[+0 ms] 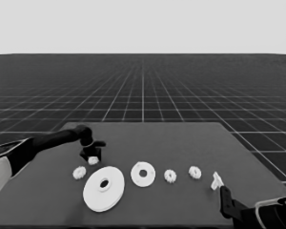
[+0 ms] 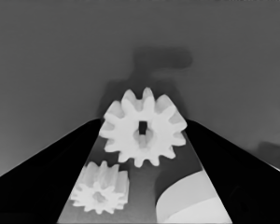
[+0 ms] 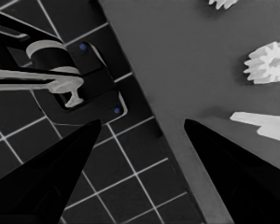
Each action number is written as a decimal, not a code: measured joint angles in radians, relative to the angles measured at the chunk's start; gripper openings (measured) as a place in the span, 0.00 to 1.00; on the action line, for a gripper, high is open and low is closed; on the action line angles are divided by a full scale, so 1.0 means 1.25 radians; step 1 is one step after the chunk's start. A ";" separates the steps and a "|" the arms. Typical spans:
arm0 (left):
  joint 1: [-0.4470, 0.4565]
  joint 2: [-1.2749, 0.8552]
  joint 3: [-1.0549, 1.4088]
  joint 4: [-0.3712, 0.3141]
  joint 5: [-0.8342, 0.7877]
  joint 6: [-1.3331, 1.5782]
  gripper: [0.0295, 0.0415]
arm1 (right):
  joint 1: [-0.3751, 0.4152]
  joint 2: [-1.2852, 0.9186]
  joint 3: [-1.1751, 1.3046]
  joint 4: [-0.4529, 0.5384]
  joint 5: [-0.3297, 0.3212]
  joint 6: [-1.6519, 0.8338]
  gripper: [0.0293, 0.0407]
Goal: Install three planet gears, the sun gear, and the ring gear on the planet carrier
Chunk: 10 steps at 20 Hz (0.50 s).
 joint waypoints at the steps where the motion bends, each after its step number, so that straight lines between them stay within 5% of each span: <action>1: 0.000 -0.001 -0.001 0.001 0.000 0.000 0.46 | 0.000 0.000 0.000 0.000 0.000 0.000 0.81; 2: 0.000 -0.001 -0.002 0.001 -0.001 0.000 0.19 | 0.000 0.000 0.000 0.000 0.000 0.000 0.81; 3: 0.000 -0.001 -0.002 0.001 -0.001 0.001 0.14 | 0.000 0.000 0.000 0.000 0.000 0.000 0.81; 10: 0.000 -0.001 -0.002 0.001 -0.001 0.001 0.14 | 0.000 0.000 0.000 0.000 0.000 0.000 0.81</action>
